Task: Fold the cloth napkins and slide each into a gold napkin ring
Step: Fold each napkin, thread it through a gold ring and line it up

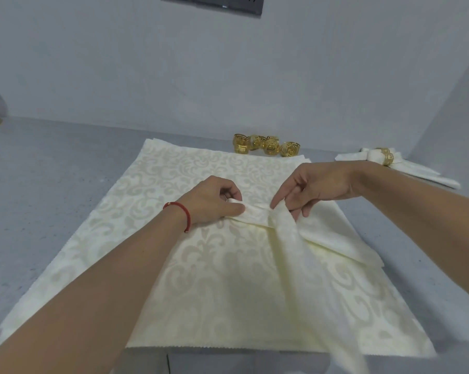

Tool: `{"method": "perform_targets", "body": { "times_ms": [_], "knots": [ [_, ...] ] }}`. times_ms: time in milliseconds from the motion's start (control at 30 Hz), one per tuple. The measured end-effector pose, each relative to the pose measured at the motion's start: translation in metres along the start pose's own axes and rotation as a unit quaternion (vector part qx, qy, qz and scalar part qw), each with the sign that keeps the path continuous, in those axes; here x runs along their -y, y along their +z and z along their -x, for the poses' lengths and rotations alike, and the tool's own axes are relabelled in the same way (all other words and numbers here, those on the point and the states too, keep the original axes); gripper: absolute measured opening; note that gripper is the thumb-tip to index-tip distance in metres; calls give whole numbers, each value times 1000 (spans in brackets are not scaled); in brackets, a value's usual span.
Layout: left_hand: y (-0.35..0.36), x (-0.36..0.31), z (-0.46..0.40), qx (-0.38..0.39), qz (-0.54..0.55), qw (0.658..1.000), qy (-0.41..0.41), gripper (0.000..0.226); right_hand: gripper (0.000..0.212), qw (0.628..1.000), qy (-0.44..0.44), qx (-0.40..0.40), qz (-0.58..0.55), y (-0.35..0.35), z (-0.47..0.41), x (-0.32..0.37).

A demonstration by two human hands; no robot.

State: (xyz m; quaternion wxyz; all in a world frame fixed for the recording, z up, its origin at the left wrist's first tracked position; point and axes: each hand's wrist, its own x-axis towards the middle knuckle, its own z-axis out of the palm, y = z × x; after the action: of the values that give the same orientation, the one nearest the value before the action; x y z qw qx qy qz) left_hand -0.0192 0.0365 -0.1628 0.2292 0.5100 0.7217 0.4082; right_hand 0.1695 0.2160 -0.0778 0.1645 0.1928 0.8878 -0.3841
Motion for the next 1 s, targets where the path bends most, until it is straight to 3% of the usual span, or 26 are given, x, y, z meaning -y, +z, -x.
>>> {"method": "perform_targets", "body": {
  "times_ms": [100,200,400,533,667,833,933,1000],
  "knots": [
    [-1,0,-1,6,2,1000,-4,11,19,999,-2,-43,34,7,-7,0],
    [-2,0,0,17,-8,1000,-4,13,38,996,11,-49,71,13,-16,0],
    [-10,-3,0,49,-29,998,-11,16,52,984,31,-105,140,23,-31,-12],
    [-12,-11,-2,78,-77,994,-28,19,60,973,-11,-173,152,31,-32,-15],
    [-17,-22,-8,120,-129,983,-54,22,54,962,-57,-215,159,38,-36,-17],
    [-15,-35,-15,139,-164,973,-79,21,50,954,-56,-213,205,46,-43,-15],
    [-14,-42,-14,146,-189,965,-103,41,49,952,-39,-212,218,45,-39,-14],
    [-11,-45,-13,153,-247,953,-90,44,40,946,-68,-234,212,49,-34,-13]
  ]
}}
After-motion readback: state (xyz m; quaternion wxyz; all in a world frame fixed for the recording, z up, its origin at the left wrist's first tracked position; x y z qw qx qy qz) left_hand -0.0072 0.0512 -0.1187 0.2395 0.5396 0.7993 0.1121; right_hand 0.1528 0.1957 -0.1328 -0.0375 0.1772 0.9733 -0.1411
